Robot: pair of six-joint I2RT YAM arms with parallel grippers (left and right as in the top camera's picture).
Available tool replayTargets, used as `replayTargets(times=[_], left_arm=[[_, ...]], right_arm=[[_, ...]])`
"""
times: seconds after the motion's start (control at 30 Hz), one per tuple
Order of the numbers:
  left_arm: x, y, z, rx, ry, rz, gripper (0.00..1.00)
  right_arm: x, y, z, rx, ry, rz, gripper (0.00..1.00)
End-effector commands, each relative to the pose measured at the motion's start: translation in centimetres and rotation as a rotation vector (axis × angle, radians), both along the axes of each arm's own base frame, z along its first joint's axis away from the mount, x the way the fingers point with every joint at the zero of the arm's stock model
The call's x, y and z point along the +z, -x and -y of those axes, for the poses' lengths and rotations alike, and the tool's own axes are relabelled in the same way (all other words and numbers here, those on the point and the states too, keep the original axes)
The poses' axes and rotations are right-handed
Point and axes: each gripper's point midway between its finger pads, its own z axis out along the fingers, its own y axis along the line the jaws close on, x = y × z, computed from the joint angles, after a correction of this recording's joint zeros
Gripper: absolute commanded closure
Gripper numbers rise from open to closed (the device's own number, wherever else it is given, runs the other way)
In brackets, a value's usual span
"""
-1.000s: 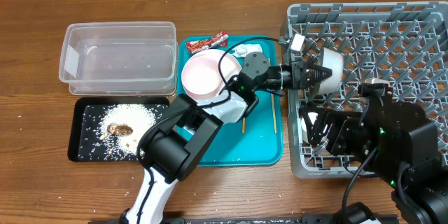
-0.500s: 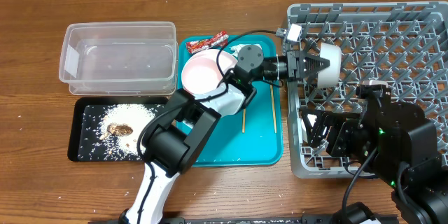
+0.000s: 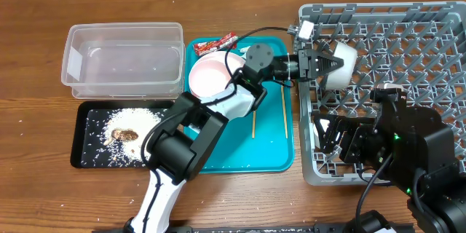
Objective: Sort waste into correct bins and load items into the dishwasher
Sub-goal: 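Carry emptied bowl to dish rack and place it with left gripper, then grasp the red snack wrapper on the teal tray with left gripper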
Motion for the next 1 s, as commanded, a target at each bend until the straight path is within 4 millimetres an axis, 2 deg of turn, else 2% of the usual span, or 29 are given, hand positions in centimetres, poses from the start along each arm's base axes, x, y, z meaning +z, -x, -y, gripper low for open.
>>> replayTargets(times=[0.0,0.13,0.23,0.27,0.37,0.43,0.47,0.5,0.53,0.57,0.7,0.83,0.97], left_arm=[[-1.5,0.3,1.0,0.008,-0.028,-0.079,0.95],[-3.7,0.3,1.6,0.021,-0.102,-0.167,0.96],[-3.8,0.1,1.6,0.033,-0.101,-0.167,0.96],[-3.5,0.0,1.5,0.038,-0.093,-0.157,0.93],[-3.3,-0.7,0.9,0.050,-0.084,-0.157,0.76],[-3.3,-1.0,0.5,0.050,-0.085,-0.156,0.63],[-3.3,-1.2,0.3,0.049,-0.085,-0.156,0.46],[-3.4,-1.3,0.1,0.047,-0.087,-0.157,0.34],[-3.4,-1.4,-0.1,0.045,-0.087,-0.157,0.13],[-3.3,-1.6,-0.3,0.046,-0.086,-0.157,0.00],[-2.9,-2.1,-1.4,0.036,-0.095,-0.128,0.00],[-1.4,-2.7,-3.4,0.058,-0.169,-0.081,0.00],[1.1,-3.0,-7.0,0.189,-0.359,0.011,0.00]], right_arm=[[0.6,0.1,0.1,0.003,-0.003,0.018,0.00],[0.4,0.3,0.2,0.003,0.001,0.008,0.00],[0.2,0.4,0.2,0.003,0.005,-0.001,0.00],[0.2,0.4,0.2,0.003,0.005,-0.003,0.00],[0.2,0.4,0.2,0.003,0.005,-0.003,0.00],[0.2,0.4,0.2,0.003,0.005,-0.003,0.00],[0.2,0.4,0.2,0.003,0.006,-0.003,0.00],[0.2,0.4,0.2,0.003,0.006,-0.003,0.00],[0.2,0.4,0.2,0.003,0.006,-0.003,0.00],[0.2,0.4,0.2,0.003,0.006,-0.003,0.00],[0.2,0.4,0.2,0.003,0.005,-0.003,0.00],[0.2,0.4,0.2,0.003,0.005,-0.003,0.00],[0.2,0.4,0.2,0.003,0.005,-0.002,0.00]])
